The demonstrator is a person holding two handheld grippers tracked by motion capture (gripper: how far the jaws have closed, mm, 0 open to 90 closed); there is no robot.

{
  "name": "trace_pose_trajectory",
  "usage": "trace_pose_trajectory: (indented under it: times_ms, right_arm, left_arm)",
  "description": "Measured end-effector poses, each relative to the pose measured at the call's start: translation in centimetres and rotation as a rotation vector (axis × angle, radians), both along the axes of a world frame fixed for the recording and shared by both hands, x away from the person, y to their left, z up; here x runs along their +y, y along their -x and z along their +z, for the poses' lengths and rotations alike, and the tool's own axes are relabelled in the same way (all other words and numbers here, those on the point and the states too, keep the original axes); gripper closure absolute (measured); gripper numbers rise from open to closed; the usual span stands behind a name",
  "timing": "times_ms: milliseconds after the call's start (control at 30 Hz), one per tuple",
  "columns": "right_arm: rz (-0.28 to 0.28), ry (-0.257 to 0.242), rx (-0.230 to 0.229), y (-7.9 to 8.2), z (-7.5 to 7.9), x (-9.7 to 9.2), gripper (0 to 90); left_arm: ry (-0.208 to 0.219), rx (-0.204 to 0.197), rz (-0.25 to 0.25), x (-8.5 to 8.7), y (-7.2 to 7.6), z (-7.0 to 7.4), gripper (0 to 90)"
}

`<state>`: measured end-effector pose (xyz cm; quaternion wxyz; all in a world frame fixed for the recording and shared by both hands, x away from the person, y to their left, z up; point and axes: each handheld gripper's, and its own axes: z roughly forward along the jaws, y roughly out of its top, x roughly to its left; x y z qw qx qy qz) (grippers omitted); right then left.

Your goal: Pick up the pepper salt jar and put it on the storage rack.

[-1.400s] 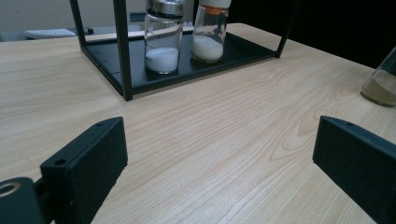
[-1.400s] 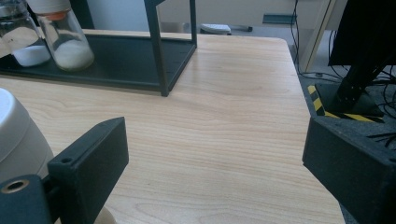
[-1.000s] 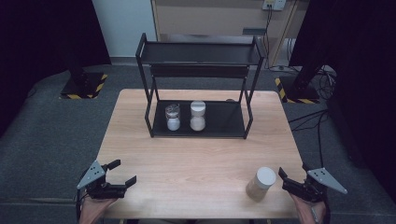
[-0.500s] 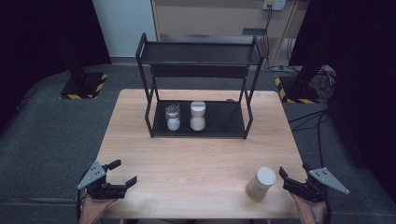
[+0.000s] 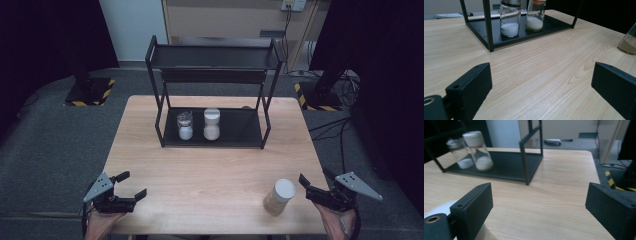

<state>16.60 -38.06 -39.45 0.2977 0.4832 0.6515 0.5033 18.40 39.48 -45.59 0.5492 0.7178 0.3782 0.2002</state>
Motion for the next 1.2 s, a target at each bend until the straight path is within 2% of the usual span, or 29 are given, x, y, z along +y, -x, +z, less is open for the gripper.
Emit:
trace_pose_trajectory:
  times_ms: [167,267,600,900,1200]
  right_arm:
    - [0.064,-0.025,0.004,-0.4,1.9,-0.4,7.6]
    - [0.092,-0.021,0.001,-0.5,3.1,-0.3,7.7]
    - [0.184,-0.011,0.008,-0.4,4.8,-0.1,8.5]
    - [0.254,0.003,0.032,0.1,5.1,0.9,8.5]
    - [0.291,0.020,0.069,-0.1,4.0,1.8,8.6]
  left_arm:
    - [-0.001,0.001,-0.001,0.0,0.0,0.0,2.1]
    - [-0.001,0.002,-0.001,0.0,0.0,0.0,2.1]
    - [0.000,0.002,-0.001,0.0,0.0,0.0,2.1]
    - [-0.002,0.003,0.000,0.0,0.0,0.0,2.1]
    - [-0.003,0.004,0.000,0.0,0.0,0.0,2.1]
